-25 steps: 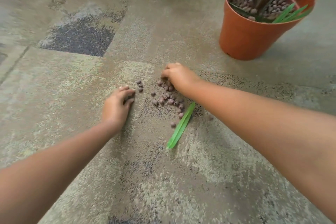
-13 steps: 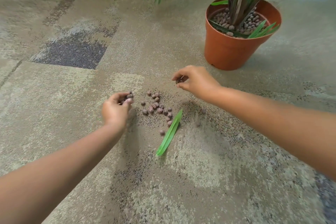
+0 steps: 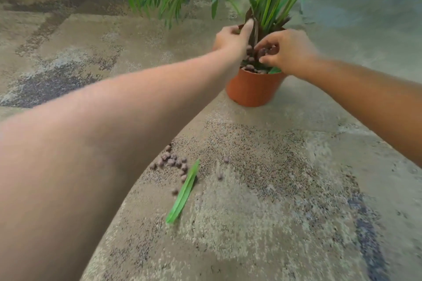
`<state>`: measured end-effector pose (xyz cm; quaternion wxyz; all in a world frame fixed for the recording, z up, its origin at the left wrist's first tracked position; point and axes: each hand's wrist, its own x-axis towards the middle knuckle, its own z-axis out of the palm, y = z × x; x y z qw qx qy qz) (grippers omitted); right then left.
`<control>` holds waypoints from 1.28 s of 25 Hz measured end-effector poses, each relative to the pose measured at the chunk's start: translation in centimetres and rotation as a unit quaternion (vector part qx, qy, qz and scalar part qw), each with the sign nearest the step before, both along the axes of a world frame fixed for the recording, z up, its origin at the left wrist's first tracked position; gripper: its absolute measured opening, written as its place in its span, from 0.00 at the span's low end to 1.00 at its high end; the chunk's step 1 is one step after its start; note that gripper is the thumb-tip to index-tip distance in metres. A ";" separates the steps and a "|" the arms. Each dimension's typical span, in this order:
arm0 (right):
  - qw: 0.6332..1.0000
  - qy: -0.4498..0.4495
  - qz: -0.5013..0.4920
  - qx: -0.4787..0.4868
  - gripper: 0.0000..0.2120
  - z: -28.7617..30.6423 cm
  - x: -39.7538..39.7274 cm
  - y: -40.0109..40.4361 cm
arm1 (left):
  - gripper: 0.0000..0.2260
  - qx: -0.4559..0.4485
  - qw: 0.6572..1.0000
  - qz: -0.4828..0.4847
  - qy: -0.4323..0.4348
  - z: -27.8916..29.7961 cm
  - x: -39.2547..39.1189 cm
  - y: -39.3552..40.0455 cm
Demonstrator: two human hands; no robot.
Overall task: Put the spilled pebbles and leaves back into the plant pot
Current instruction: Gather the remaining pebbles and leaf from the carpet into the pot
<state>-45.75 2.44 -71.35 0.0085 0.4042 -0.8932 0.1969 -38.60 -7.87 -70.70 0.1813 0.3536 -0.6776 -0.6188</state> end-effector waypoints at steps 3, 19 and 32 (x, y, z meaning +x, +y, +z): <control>1.000 -0.014 -0.009 0.004 0.17 -0.2 -0.2 0.7 | 0.29 -0.084 0.994 -0.063 -0.023 0.0 -0.1 -0.9; 0.960 -0.151 0.168 0.163 0.29 -16.5 17.8 3.7 | 0.32 -0.325 0.884 -0.065 -0.330 -17.1 24.8 -8.2; 0.970 -0.092 0.200 0.099 0.17 -16.5 17.9 5.3 | 0.13 -0.331 0.906 0.106 -0.242 -17.8 23.4 -8.2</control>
